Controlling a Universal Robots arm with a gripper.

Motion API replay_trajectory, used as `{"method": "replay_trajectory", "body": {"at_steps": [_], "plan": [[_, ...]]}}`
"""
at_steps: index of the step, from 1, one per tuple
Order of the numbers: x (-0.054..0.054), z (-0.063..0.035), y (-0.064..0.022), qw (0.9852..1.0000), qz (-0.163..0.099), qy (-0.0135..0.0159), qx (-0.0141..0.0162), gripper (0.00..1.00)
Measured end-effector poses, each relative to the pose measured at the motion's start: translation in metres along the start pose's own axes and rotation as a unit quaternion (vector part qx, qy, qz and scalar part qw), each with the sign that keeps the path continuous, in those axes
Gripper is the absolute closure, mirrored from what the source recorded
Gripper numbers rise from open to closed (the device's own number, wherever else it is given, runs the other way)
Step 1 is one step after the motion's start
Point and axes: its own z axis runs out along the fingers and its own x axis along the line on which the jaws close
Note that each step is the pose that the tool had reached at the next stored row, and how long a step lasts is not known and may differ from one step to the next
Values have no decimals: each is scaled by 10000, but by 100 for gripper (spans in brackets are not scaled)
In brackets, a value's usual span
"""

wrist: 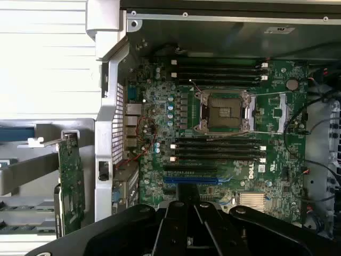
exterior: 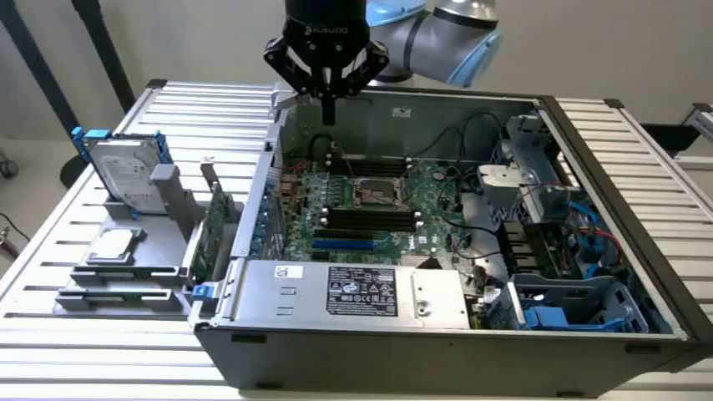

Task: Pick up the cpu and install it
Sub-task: 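Reach for the cpu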

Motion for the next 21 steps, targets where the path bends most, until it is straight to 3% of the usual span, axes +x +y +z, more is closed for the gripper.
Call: {"method": "replay_trajectory", "body": {"at_steps": [13,21], "plan": [[5,2,-1,10000,-24,0,-2,89],[361,13,-5,10000,-24,1,-1,89]]}}
